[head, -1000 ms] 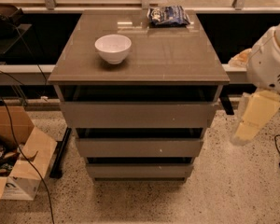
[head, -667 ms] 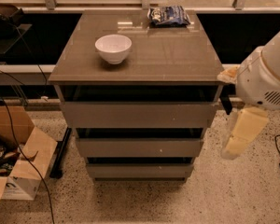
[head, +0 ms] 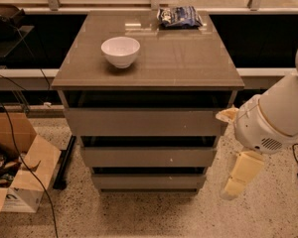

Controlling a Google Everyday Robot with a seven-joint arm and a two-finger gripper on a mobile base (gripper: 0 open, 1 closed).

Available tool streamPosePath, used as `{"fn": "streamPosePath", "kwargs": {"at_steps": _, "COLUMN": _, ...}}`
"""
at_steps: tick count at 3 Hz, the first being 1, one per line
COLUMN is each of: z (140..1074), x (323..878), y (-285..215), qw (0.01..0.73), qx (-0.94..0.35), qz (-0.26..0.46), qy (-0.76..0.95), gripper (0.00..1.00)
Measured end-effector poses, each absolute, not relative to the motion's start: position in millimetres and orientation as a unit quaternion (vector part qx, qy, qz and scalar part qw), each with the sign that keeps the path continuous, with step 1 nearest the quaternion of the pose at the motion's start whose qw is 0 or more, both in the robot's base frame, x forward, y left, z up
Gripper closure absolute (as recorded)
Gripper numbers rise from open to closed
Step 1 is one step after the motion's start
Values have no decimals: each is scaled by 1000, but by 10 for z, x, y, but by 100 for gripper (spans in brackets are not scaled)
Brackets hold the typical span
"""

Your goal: Open bottom drawer

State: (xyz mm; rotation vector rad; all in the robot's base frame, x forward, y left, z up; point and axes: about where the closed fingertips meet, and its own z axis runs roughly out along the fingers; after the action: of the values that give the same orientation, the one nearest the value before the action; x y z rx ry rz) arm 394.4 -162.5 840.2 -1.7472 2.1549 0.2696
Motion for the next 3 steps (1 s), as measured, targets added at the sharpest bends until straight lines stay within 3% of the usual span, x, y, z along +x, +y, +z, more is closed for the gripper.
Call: {"fn": "streamPosePath", "kwargs": {"at_steps": 3, "z": 7739, "x": 4078, "y": -1362, "qw": 168, "qx": -607, "qz": 136, "qy": 765, "gripper": 0}}
